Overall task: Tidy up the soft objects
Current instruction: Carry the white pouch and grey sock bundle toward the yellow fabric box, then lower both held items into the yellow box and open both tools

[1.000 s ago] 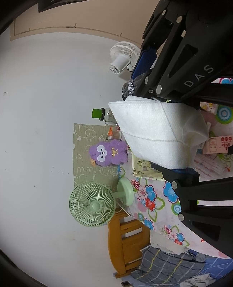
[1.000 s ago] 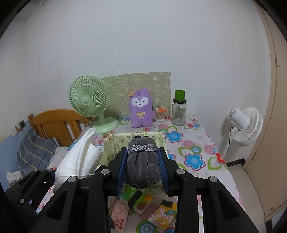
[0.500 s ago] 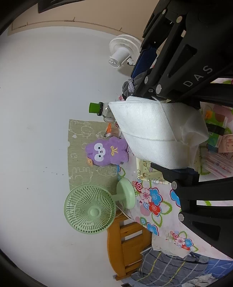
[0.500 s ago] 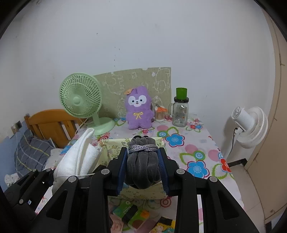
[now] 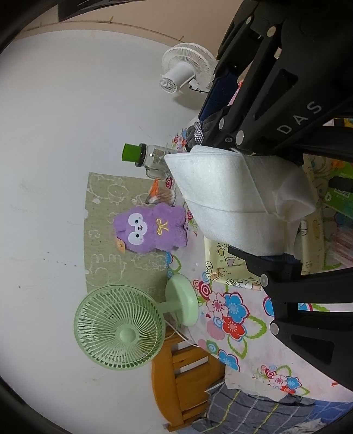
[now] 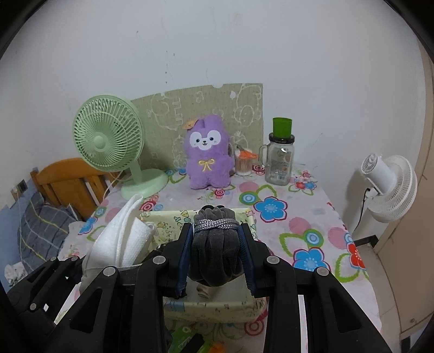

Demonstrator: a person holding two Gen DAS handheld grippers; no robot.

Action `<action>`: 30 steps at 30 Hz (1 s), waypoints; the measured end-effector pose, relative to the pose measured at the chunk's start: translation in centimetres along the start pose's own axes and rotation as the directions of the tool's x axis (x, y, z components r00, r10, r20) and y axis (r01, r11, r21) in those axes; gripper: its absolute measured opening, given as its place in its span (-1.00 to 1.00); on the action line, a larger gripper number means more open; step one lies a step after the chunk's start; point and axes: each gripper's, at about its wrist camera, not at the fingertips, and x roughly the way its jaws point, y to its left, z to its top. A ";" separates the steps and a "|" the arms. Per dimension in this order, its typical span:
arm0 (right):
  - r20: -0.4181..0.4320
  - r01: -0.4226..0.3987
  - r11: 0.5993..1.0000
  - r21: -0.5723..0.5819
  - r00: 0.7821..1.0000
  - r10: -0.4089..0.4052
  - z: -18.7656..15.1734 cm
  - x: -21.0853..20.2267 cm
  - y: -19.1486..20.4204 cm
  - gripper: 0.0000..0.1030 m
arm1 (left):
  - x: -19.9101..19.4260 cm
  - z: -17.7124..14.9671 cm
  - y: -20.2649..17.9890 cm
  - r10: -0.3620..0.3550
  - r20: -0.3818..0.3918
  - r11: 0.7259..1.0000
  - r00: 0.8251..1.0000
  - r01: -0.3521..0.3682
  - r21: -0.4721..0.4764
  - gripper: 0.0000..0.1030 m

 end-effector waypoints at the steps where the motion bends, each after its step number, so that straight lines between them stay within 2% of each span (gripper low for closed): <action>1: -0.002 -0.001 1.000 0.001 1.000 0.001 0.1 0.4 0.0 -0.29 | 0.3 0.0 0.1 0.001 -0.003 1.000 1.000 -0.001 -0.002 -0.11; 7: -0.023 -0.007 1.000 0.006 1.000 0.007 0.3 2.8 0.0 -0.29 | 2.5 0.1 0.7 0.001 -0.029 1.000 1.000 -0.002 -0.008 -0.11; 10: -0.035 -0.008 1.000 0.005 0.999 0.008 0.2 3.9 0.1 -0.29 | 3.5 0.0 0.9 -0.005 -0.041 1.000 0.999 0.005 -0.015 -0.04; 13: -0.051 -0.009 1.000 0.007 0.999 0.010 0.0 5.0 0.1 -0.29 | 4.5 -0.2 1.2 -0.009 -0.059 1.000 0.998 0.007 -0.022 0.10; 15: -0.062 -0.007 1.000 0.007 0.998 0.008 -0.2 5.7 0.1 -0.29 | 5.2 -0.3 1.3 -0.015 -0.078 1.000 0.997 0.013 -0.026 0.36; 18: -0.080 -0.014 1.000 0.007 0.997 0.015 -0.4 6.6 0.0 -0.29 | 5.9 -0.6 1.3 -0.017 -0.097 1.000 0.995 0.015 -0.026 0.57; 23: -0.102 -0.030 1.000 0.000 0.994 0.030 -0.7 8.0 0.0 -0.28 | 7.1 -0.8 1.7 0.000 -0.134 0.999 0.991 -0.005 -0.034 0.71; 27: -0.120 -0.045 0.999 -0.021 0.992 0.042 -0.9 8.8 0.2 -0.25 | 7.9 -1.1 2.0 0.000 -0.164 1.000 0.986 -0.004 -0.026 0.74; 30: -0.120 -0.042 0.999 -0.024 0.992 0.039 -0.9 9.0 0.2 -0.15 | 8.1 -1.2 1.9 0.011 -0.165 1.000 0.986 -0.013 -0.013 0.74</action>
